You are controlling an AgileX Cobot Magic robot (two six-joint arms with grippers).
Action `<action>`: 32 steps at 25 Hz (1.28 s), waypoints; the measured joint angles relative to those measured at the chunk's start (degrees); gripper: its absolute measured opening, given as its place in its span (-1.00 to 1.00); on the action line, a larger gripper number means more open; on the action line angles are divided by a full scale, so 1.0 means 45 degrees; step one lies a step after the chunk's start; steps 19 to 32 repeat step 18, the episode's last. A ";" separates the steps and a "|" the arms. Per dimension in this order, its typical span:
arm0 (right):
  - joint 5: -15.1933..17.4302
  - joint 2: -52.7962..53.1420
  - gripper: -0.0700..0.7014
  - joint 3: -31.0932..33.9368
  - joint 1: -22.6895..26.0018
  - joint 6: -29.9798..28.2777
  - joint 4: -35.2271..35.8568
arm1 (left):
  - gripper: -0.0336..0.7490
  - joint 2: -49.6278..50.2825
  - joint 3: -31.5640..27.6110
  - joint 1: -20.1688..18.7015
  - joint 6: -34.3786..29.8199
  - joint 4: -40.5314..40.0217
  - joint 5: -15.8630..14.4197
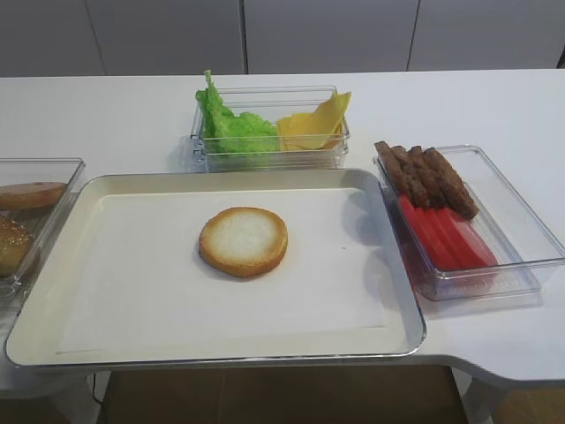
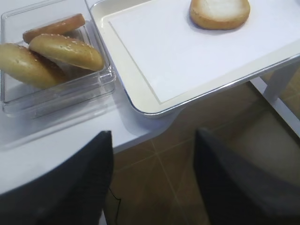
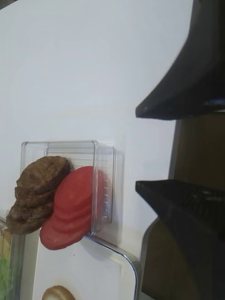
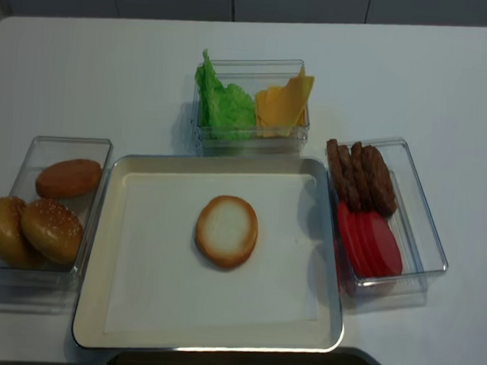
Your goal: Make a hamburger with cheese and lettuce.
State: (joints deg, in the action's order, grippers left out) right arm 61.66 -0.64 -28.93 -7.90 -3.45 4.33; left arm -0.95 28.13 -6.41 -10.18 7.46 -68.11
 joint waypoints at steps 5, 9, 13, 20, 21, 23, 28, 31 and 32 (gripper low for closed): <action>0.0533 0.0356 0.07 0.0245 0.0000 0.0207 0.0000 | 0.14 0.0000 0.0000 0.0000 0.0000 0.0000 0.0000; 0.0590 0.0356 0.07 0.0272 0.0000 0.0351 0.0000 | 0.14 0.0000 0.0000 0.0000 0.0000 0.0000 0.0000; 0.0590 0.0356 0.07 0.0272 0.0000 0.0565 -0.0117 | 0.14 0.0000 0.0000 0.0000 0.0000 0.0000 0.0000; 0.0598 0.0356 0.07 0.0272 0.0000 0.0580 -0.0141 | 0.14 0.0000 0.0000 0.0000 0.0009 0.0000 0.0000; 0.0598 0.0356 0.07 0.0272 0.0000 0.0580 -0.0141 | 0.14 0.0000 0.0000 0.0000 0.0009 0.0000 0.0000; 0.0598 0.0356 0.07 0.0272 0.0000 0.0580 -0.0141 | 0.14 0.0000 0.0000 0.0000 0.0009 0.0000 0.0000; 0.0598 0.0356 0.07 0.0272 0.0000 0.0580 -0.0141 | 0.14 0.0000 0.0000 0.0000 0.0009 0.0000 0.0000; 0.0598 0.0356 0.07 0.0272 0.0000 0.0580 -0.0141 | 0.14 0.0000 0.0000 0.0000 0.0009 0.0000 0.0000; 0.0598 0.0356 0.07 0.0272 0.0000 0.0580 -0.0141 | 0.14 0.0000 0.0000 0.0000 0.0009 0.0000 0.0000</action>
